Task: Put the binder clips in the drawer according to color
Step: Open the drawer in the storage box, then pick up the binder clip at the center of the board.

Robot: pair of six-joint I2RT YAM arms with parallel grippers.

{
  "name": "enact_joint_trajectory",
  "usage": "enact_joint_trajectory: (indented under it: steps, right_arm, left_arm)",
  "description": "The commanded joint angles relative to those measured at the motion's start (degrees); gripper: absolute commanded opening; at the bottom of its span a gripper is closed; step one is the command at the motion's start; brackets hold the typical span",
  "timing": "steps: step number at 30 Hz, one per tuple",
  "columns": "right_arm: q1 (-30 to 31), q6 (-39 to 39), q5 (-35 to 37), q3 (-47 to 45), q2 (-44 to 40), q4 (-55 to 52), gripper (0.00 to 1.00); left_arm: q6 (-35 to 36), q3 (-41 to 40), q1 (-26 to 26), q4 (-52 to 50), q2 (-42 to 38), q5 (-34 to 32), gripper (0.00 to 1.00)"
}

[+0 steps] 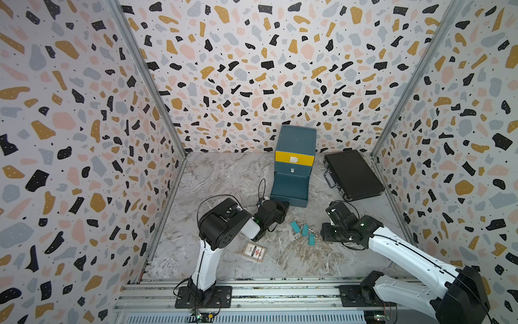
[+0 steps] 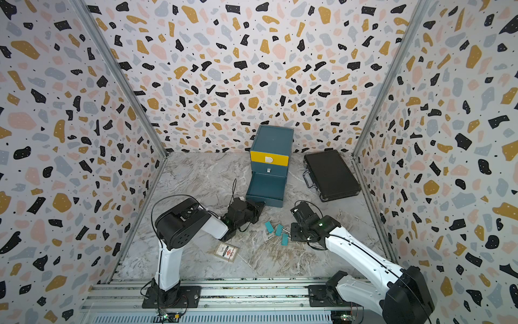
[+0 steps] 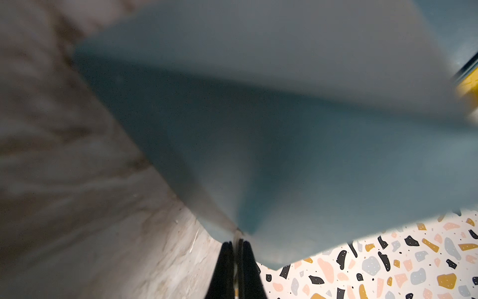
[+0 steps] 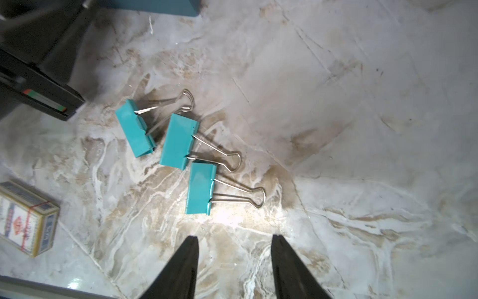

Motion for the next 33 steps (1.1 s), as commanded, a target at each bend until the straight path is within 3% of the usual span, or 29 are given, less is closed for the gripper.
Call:
enact_joint_trajectory:
  steps: [1, 5, 10, 17, 23, 27, 33]
  right_arm:
    - [3.60, 4.10, 2.50, 1.56, 1.15, -2.17, 0.54]
    - [7.86, 8.92, 2.34, 1.48, 5.59, 0.06, 0.57]
    - [10.59, 15.18, 2.45, 2.12, 10.46, 2.44, 0.62]
    - [11.39, 20.82, 1.55, 1.95, 16.56, 6.09, 0.65]
    - [11.28, 23.36, 2.70, 1.79, 19.77, 9.31, 0.63]
    - [11.08, 23.91, 3.08, 2.84, 22.68, 9.77, 0.59]
    - [10.58, 24.35, 2.96, 2.61, 25.09, 10.32, 0.51]
  left_arm:
    - [0.46, -1.11, -0.38, 0.93, -1.28, -0.47, 0.13]
    - [1.12, -2.60, -0.56, -2.45, -4.08, -0.93, 0.38]
    - [3.52, -4.24, -0.91, -12.45, -11.23, -0.91, 0.55]
    - [7.31, -8.24, -0.93, -29.98, -24.28, -2.19, 0.55]
    - [17.37, -6.86, -0.94, -51.71, -38.43, -7.34, 0.57]
    - [24.06, -4.06, -0.89, -64.78, -46.00, -11.62, 0.57]
    - [30.46, -4.08, 0.47, -72.98, -54.59, -13.73, 0.56]
